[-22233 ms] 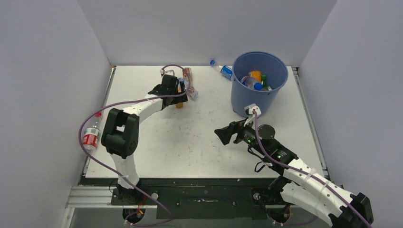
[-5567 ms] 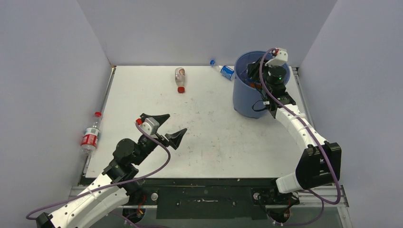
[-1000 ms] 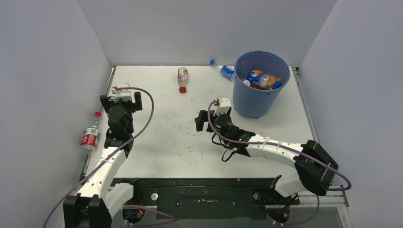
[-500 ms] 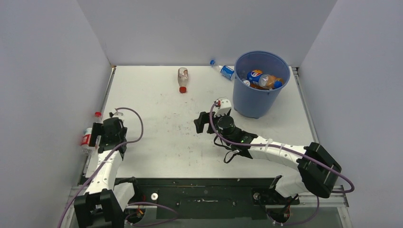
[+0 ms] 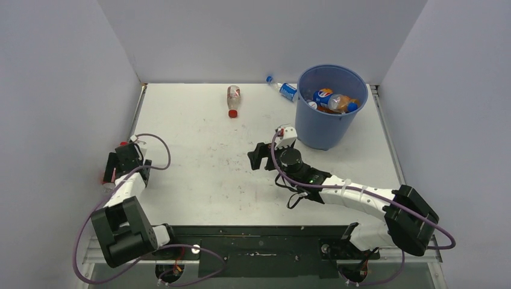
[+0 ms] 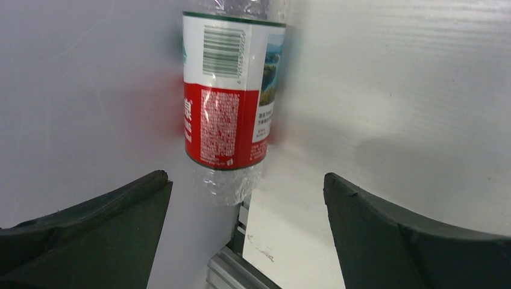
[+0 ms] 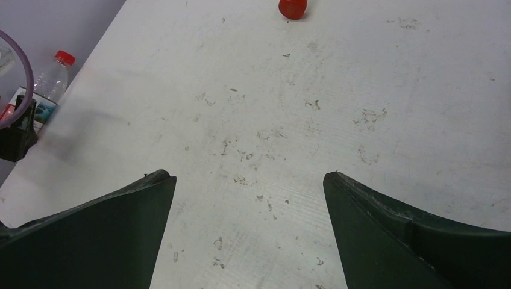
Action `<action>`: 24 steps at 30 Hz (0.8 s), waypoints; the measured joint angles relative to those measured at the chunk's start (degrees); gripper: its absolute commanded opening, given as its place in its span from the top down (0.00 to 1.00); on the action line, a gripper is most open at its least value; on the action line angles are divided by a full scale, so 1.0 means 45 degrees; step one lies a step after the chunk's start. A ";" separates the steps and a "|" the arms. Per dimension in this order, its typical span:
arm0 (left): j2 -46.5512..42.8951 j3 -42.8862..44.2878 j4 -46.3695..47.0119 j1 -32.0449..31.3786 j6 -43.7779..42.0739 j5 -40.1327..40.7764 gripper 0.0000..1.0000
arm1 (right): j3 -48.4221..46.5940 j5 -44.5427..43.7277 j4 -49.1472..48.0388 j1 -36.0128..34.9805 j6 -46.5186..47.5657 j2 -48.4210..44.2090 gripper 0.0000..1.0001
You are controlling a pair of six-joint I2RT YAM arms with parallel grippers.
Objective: Put the plastic bottles in the bin
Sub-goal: Pick up the plastic bottle from the corner of the board.
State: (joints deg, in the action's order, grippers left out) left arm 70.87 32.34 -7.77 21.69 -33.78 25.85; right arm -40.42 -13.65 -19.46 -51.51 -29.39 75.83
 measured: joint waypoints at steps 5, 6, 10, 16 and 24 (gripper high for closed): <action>0.0913 0.0539 0.0767 0.0432 -0.0209 -0.0714 0.00 | 0.0209 0.0000 0.0015 -0.0005 -0.0073 -0.0364 0.00; 0.1112 0.0631 0.0962 0.0461 -0.0228 -0.0811 0.00 | 0.0209 0.0000 0.0000 -0.0005 -0.0097 -0.0408 0.01; 0.2331 0.1321 0.1452 0.0597 -0.0262 -0.0952 0.08 | 0.0209 -0.0005 -0.0034 -0.0029 -0.0209 -0.0486 0.00; 0.3900 0.1763 0.2011 0.0899 -0.0340 -0.0942 0.15 | 0.0408 -0.0078 -0.0024 -0.0083 -0.0301 -0.0665 0.00; 0.4449 0.2006 0.2399 0.1156 -0.0719 -0.0695 0.55 | 0.0466 -0.0117 -0.0044 -0.0087 -0.0301 -0.0743 0.00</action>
State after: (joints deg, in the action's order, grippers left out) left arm 90.89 41.36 3.03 26.89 -37.01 22.72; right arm -38.33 -14.17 -19.66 -51.90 -30.74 72.49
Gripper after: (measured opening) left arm 0.604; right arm 0.994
